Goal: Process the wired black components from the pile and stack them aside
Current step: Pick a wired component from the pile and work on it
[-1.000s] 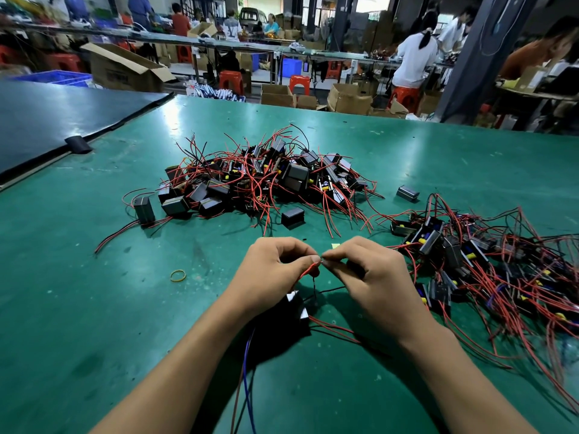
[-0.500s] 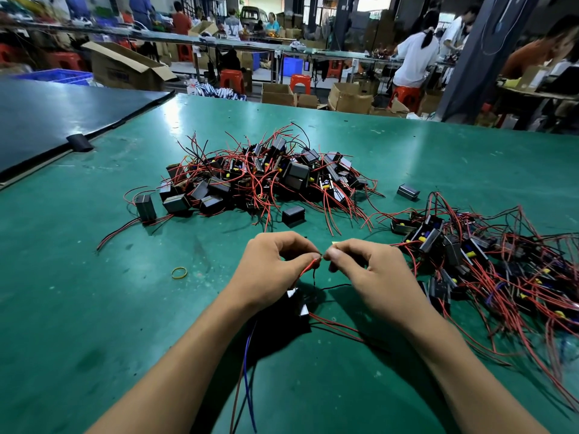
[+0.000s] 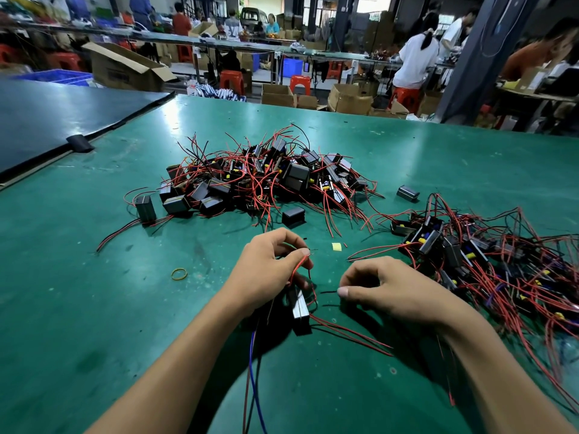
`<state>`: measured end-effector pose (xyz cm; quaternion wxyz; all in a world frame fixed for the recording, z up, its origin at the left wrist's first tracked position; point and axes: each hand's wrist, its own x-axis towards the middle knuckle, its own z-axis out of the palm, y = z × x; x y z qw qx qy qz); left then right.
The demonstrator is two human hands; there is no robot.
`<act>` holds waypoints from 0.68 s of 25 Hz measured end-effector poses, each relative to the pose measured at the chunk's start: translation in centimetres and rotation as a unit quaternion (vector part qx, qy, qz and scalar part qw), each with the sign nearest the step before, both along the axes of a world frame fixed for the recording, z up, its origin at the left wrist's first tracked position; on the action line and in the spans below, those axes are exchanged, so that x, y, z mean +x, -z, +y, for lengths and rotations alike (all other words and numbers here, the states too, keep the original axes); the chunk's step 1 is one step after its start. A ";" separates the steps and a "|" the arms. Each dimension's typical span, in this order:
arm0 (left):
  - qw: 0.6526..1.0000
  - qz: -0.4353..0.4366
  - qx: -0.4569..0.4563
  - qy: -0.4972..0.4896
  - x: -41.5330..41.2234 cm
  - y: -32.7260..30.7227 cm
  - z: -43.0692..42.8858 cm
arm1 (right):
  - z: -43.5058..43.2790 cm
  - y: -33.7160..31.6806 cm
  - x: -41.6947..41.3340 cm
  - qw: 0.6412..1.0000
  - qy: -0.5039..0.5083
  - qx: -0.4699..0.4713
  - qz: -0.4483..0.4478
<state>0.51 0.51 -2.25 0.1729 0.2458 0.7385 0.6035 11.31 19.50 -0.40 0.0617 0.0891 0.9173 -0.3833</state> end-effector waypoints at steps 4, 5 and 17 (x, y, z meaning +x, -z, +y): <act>0.999 -0.039 0.021 0.026 0.0 0.1 0.1 | -1.6 0.4 -0.7 0.947 0.131 -0.284 0.079; 0.998 -0.041 0.025 0.031 0.0 0.0 0.1 | -2.1 0.5 -0.9 0.915 0.150 -0.364 0.090; 0.998 0.032 0.056 -0.027 0.5 -0.3 0.3 | -5.1 2.0 -2.0 0.859 0.186 -0.442 0.179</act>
